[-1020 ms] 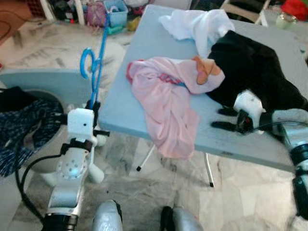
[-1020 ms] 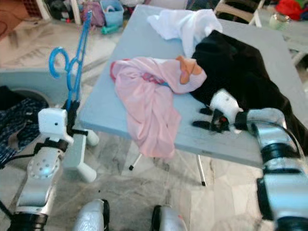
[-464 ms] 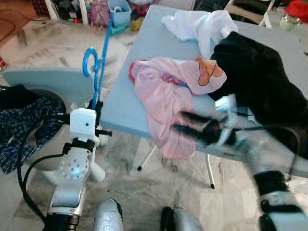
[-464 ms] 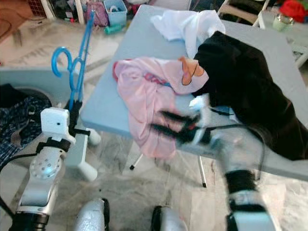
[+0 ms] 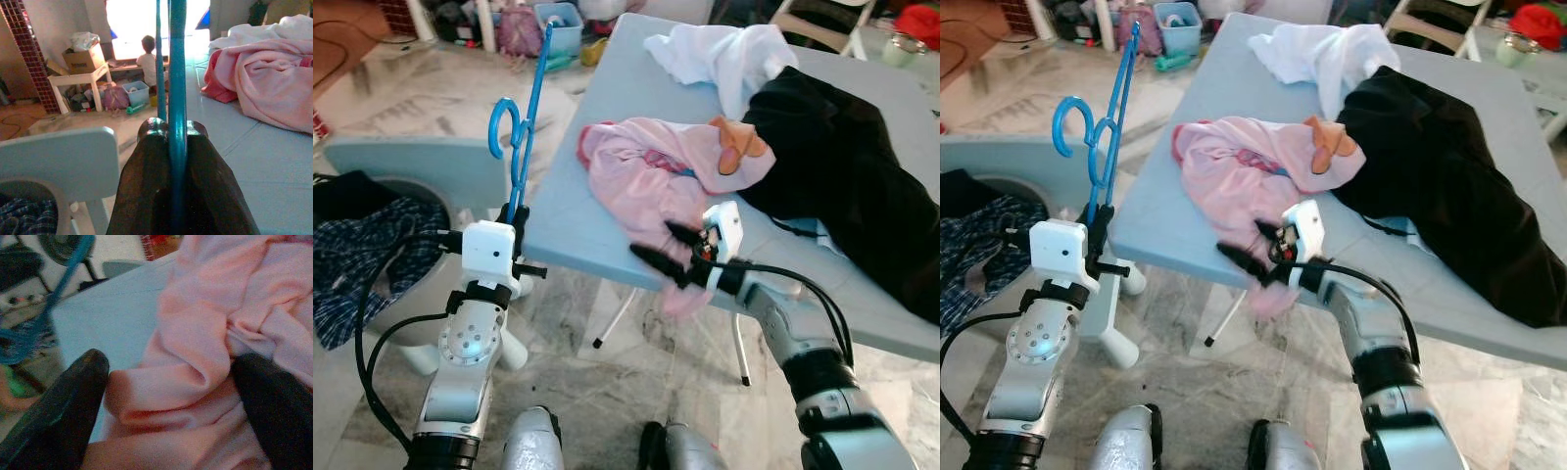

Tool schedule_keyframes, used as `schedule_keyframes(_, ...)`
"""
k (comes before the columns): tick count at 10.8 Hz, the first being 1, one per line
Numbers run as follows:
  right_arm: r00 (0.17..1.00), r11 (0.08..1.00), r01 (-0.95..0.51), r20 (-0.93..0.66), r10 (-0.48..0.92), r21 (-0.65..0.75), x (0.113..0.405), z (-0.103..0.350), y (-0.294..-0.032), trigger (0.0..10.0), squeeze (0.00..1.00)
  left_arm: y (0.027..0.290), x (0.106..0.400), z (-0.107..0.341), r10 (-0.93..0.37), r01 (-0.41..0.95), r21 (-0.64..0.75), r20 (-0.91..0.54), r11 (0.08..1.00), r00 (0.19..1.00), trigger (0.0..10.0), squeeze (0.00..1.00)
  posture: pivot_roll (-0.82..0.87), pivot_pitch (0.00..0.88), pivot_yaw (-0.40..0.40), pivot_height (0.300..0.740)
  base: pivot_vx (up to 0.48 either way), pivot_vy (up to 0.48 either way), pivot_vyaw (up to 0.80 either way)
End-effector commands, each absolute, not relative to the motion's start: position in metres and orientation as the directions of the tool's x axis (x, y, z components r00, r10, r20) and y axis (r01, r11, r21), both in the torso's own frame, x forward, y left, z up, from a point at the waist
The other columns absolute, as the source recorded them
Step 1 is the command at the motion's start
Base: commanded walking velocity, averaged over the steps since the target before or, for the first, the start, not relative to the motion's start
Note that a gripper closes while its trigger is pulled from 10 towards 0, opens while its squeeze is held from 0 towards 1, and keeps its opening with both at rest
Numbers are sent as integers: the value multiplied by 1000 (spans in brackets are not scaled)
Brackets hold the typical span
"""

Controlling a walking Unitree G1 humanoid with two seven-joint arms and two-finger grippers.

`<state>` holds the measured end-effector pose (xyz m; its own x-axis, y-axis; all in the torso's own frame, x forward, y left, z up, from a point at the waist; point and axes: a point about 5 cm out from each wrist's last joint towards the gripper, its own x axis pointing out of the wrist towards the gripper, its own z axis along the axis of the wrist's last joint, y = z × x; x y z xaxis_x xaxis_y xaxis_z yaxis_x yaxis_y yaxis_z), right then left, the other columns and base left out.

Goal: Hang hanger

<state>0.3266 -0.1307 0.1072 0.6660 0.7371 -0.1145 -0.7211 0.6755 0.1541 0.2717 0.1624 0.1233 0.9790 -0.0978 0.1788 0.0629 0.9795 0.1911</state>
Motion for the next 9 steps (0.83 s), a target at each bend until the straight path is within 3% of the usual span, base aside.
schedule_keyframes(1, 727, 758, -643, -224, 649, 110, 330, 94, -143, 10000, 1000, 159, 271, 122, -113, 78, 194, 176, 978, 978, 10000, 0, 127, 145, -76, 740, 0, 0, 0)
schedule_keyframes(2, 791, 826, -564, -273, 548, 27, 340, 95, -149, 10000, 1000, 159, 271, 122, -113, 79, 192, 175, 978, 978, 10000, 0, 123, 145, -76, 740, 0, 0, 0)
schedule_keyframes(3, 885, 921, -388, -287, 366, -24, 356, 101, -162, 10000, 1000, 158, 272, 121, -115, 81, 190, 175, 978, 978, 10000, 0, 121, 145, -79, 740, 0, 0, 0)
schedule_keyframes(4, 963, 993, -118, -244, 112, -10, 375, 117, -179, 10000, 1000, 156, 273, 121, -114, 80, 189, 175, 979, 978, 10000, 0, 125, 143, -82, 740, 0, 0, 0)
schedule_keyframes(6, 979, 986, 158, -123, -164, -56, 392, 153, -202, 10000, 1000, 155, 273, 121, -111, 76, 190, 178, 979, 978, 10000, 0, 136, 137, -98, 740, 0, 0, 0)
schedule_keyframes(9, 1000, 1000, 11, 4, -11, 11, 392, 163, -188, 10000, 1000, 157, 269, 113, -57, 27, 190, 150, 981, 987, 10000, 0, 138, 140, -114, 740, 0, 0, 0)
